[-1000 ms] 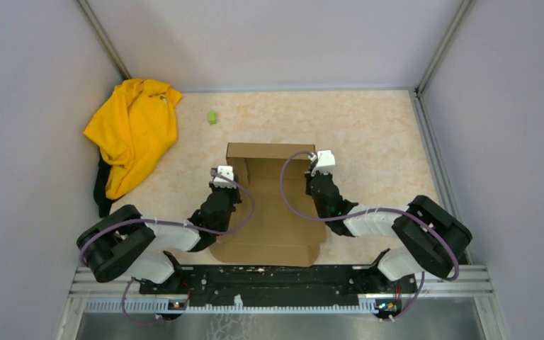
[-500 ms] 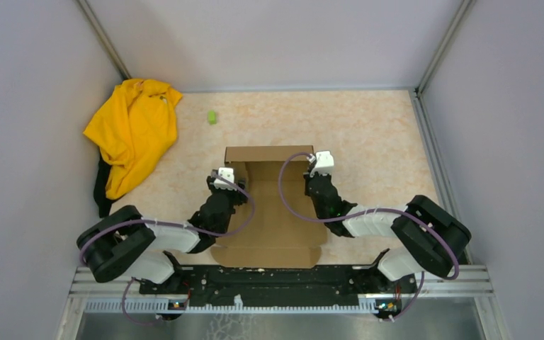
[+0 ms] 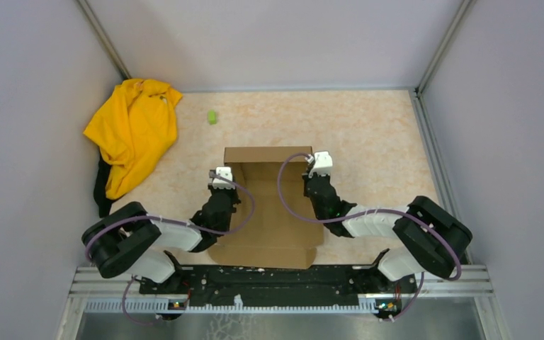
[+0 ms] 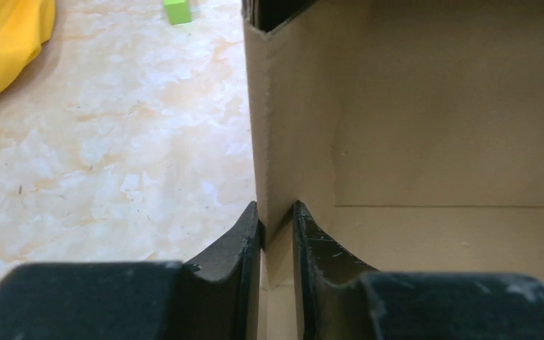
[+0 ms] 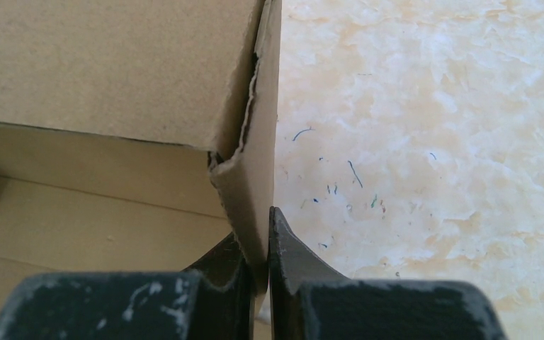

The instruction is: Fold the paper box

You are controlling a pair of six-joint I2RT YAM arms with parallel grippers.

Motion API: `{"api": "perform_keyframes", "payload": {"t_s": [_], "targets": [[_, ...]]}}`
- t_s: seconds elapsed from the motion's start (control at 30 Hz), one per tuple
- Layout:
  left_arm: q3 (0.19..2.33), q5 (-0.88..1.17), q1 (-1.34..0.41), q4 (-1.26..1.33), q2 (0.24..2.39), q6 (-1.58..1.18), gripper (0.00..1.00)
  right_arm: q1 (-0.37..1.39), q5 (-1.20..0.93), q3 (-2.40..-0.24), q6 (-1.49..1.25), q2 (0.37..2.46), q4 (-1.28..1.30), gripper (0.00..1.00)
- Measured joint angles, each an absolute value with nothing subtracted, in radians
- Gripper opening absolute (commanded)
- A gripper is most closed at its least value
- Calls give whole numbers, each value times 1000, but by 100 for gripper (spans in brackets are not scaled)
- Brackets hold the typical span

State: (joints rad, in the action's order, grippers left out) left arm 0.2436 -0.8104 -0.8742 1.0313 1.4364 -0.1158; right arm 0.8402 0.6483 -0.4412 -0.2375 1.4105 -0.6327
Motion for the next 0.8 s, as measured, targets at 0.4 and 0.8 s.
{"api": "perform_keyframes", "payload": {"t_s": [0.4,0.8], "targets": [[300,-906,-881,965,1451,-137,57,855,667,-462,-289,1375,-524,0],[312,-911,-881,984,1512,-159,40,879,667,-474,-290,1375,-501,0]]}}
